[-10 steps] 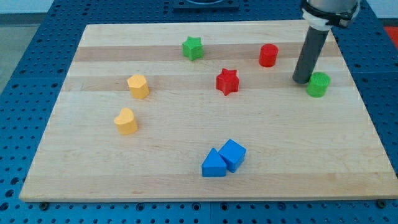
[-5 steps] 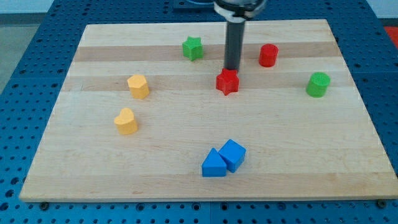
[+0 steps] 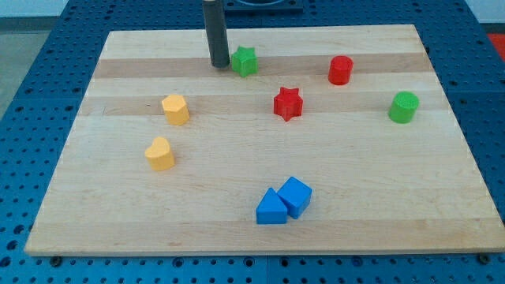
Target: Place the green star bottom right to the red circle
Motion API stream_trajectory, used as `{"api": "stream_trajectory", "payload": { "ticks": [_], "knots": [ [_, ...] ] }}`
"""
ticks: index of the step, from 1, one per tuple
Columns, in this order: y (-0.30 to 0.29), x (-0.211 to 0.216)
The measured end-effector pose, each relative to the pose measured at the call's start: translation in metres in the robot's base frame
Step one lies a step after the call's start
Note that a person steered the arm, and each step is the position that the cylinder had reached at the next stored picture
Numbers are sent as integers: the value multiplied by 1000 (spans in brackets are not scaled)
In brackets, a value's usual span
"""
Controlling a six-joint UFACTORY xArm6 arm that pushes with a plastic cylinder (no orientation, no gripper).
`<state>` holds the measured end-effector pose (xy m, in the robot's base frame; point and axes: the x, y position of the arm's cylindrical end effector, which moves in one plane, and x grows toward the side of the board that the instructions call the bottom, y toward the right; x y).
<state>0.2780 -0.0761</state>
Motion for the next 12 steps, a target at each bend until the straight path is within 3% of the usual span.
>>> {"api": "stream_trajectory", "payload": {
  "ticks": [3,9,12],
  "knots": [
    [64,4],
    [155,101],
    [212,116]
  ]
}}
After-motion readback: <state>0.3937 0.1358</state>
